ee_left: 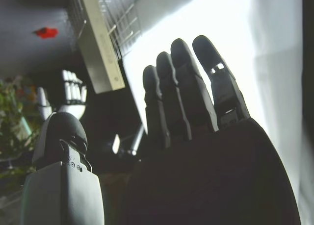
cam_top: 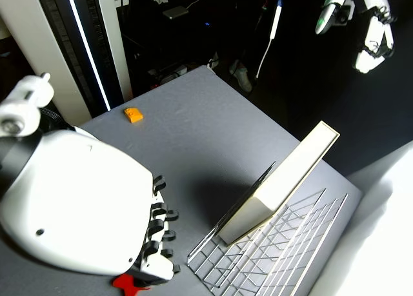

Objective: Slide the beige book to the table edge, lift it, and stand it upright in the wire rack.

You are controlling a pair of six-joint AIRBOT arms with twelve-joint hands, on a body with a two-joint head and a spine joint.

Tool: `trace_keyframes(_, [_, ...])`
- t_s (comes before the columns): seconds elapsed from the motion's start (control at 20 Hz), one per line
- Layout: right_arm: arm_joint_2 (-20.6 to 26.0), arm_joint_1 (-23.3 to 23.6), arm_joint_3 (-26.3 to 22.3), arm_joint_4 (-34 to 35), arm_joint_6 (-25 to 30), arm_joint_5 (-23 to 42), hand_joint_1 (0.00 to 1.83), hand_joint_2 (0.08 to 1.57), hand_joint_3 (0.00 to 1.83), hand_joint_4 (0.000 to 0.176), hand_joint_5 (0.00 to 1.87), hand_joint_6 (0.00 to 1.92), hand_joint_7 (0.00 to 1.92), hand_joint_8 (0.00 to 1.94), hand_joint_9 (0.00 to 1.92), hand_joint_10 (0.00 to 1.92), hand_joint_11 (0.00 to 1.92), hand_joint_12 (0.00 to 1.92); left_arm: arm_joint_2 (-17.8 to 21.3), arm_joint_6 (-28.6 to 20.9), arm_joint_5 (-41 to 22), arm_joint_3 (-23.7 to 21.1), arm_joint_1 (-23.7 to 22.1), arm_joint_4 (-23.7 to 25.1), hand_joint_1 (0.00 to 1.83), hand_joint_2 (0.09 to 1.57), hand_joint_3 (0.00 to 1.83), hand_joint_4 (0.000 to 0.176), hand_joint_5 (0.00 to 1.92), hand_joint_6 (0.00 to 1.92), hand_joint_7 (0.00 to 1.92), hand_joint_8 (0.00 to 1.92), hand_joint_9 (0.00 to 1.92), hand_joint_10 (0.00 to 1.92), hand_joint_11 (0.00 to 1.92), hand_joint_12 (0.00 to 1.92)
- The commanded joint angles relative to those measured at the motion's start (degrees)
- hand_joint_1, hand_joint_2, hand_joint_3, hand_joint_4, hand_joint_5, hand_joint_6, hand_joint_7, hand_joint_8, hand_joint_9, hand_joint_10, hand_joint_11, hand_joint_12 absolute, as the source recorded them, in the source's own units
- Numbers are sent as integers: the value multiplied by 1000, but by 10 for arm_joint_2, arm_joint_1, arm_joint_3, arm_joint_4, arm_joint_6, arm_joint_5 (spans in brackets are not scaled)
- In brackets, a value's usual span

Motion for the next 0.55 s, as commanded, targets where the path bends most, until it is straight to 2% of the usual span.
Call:
trace_keyframes(0.0, [4, 5, -4, -1, 0, -45, 389, 1247, 2, 0, 1016, 103, 1071, 83, 793, 957, 624, 1619, 10, 1, -47, -1, -6, -48, 530, 1132, 0, 0, 996, 290, 978, 214, 819, 623, 433, 1504])
trace_keyframes(0.05, [4, 5, -7, 0, 0, -45, 394, 1249, 0, 0, 1019, 182, 1072, 147, 734, 1160, 630, 1671, 13, 1, -46, -2, -5, -50, 542, 1140, 0, 0, 972, 488, 969, 360, 741, 919, 468, 1547])
trace_keyframes(0.1, [4, 6, -9, 5, 0, -46, 410, 1258, 1, 0, 820, 878, 952, 786, 765, 1397, 657, 1757, 15, 1, -46, -4, -5, -52, 552, 1167, 2, 0, 924, 972, 962, 813, 736, 1290, 516, 1677])
trace_keyframes(0.15, [4, 6, -9, 12, 0, -48, 437, 1249, 0, 0, 720, 1254, 871, 1191, 793, 1527, 684, 1822, 16, 1, -46, -6, -4, -52, 571, 1164, 1, 0, 879, 1208, 912, 1121, 733, 1485, 557, 1762])
trace_keyframes(0.2, [3, 6, -9, 19, 0, -51, 473, 1241, 0, 0, 686, 1513, 861, 1505, 819, 1748, 773, 1901, 18, 2, -46, -10, -4, -52, 591, 1158, 0, 0, 912, 1388, 902, 1448, 762, 1678, 493, 1886])
trace_keyframes(0.25, [3, 6, -9, 28, 0, -53, 496, 1244, 1, 0, 708, 1627, 869, 1698, 850, 1886, 863, 1917, 19, 9, -50, -13, -4, -52, 607, 1167, 2, 0, 915, 1481, 935, 1602, 832, 1767, 563, 1914])
trace_keyframes(0.3, [3, 5, -10, 34, 0, -55, 605, 1208, 0, 0, 745, 1741, 909, 1881, 974, 1914, 1025, 1920, 19, 18, -58, -14, -5, -52, 653, 1194, 4, 0, 956, 1568, 1033, 1683, 947, 1835, 741, 1920])
trace_keyframes(0.35, [3, 3, -11, 47, 10, -61, 648, 1188, 0, 0, 816, 1885, 1012, 1929, 1109, 1920, 1174, 1921, 21, 41, -75, -18, -5, -55, 692, 1198, 2, 0, 994, 1688, 1054, 1840, 988, 1904, 868, 1921])
trace_keyframes(0.4, [3, 1, -11, 55, 15, -64, 661, 1190, 0, 0, 887, 1914, 1087, 1939, 1194, 1921, 1271, 1921, 21, 43, -76, -19, -4, -55, 709, 1192, 0, 0, 1028, 1752, 1067, 1905, 1016, 1918, 953, 1921])
trace_keyframes(0.45, [3, 0, -13, 62, 21, -67, 685, 1195, 0, 0, 1030, 1920, 1211, 1941, 1350, 1921, 1462, 1921, 21, 42, -73, -21, -3, -55, 734, 1200, 1, 0, 1032, 1822, 1046, 1918, 976, 1920, 934, 1921])
trace_keyframes(0.5, [4, -1, -18, 67, 29, -70, 703, 1206, 2, 0, 1129, 1921, 1296, 1941, 1456, 1921, 1586, 1921, 21, 42, -73, -23, -3, -54, 763, 1208, 2, 0, 1053, 1836, 1080, 1920, 1017, 1921, 992, 1921])
